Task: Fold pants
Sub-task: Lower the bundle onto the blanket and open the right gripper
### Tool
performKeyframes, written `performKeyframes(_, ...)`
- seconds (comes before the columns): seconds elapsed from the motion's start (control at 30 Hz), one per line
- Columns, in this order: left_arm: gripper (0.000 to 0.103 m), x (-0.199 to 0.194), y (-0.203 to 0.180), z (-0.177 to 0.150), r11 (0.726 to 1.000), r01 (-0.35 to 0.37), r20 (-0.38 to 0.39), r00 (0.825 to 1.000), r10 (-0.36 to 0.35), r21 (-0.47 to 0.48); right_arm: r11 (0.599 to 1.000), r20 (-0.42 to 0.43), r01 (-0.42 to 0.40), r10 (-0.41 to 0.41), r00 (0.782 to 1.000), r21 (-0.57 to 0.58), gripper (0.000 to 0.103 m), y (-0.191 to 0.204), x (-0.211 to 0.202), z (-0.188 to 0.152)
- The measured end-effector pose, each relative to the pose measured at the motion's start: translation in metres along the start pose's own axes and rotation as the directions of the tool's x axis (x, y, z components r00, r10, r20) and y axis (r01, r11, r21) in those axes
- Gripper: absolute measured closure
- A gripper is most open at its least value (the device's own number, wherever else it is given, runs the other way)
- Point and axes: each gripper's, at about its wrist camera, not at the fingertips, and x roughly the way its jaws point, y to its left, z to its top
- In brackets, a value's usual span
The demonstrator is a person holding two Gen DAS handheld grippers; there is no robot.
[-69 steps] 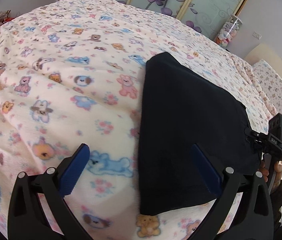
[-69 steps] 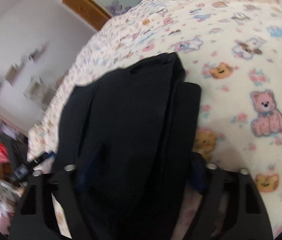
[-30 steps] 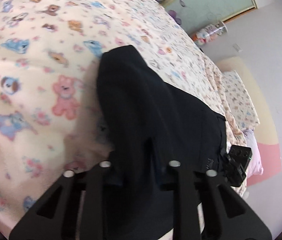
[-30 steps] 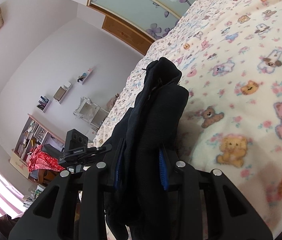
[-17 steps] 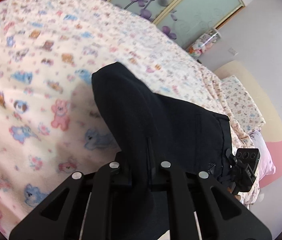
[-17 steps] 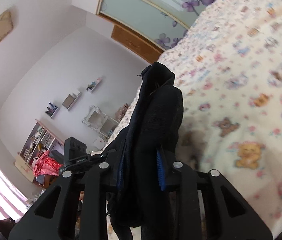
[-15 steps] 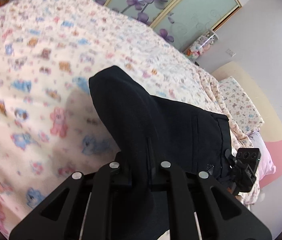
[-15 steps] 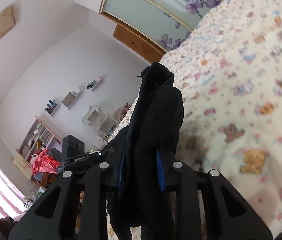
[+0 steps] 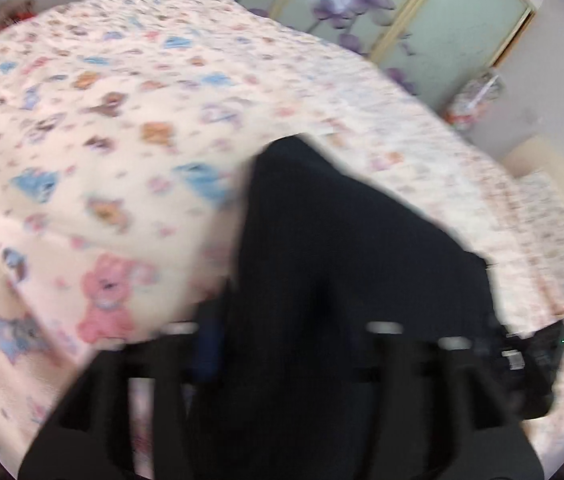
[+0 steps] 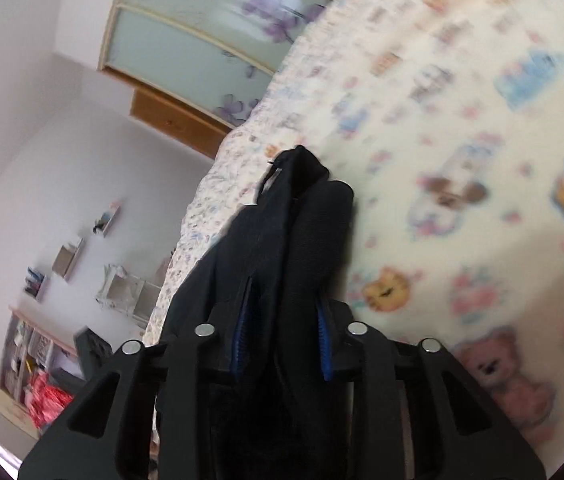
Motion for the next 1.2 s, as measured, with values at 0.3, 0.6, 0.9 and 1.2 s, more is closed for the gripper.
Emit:
performKeyframes(0.3,0.005,-0.09,-0.013,-0.022,0.991,-0.082,0.29,0.956,0.047,0.11,0.963,0.278,0.082,-0.008,0.961,-0.255,0.057,0.058,-0.071,-0.02)
performKeyframes(0.6,0.002,-0.052,-0.057,-0.061,0.961,0.004,0.088,0.996,-0.029,0.278,0.825,-0.019,0.125,-0.162,0.987,-0.551,0.045,0.101,-0.011,-0.08)
performKeyframes(0.9,0.002,-0.038,-0.045,-0.077,0.96,-0.001,0.075,0.997,-0.021,0.28,0.864,-0.057,0.068,-0.11,0.992,-0.498,0.044,0.084,-0.002,-0.07)
performKeyframes(1.2,0.002,-0.13,-0.042,-0.124,0.897,-0.184,0.309,0.949,0.056,0.401,0.806,0.2,0.329,-0.263,0.944,-0.492,0.001,0.124,-0.056,-0.093)
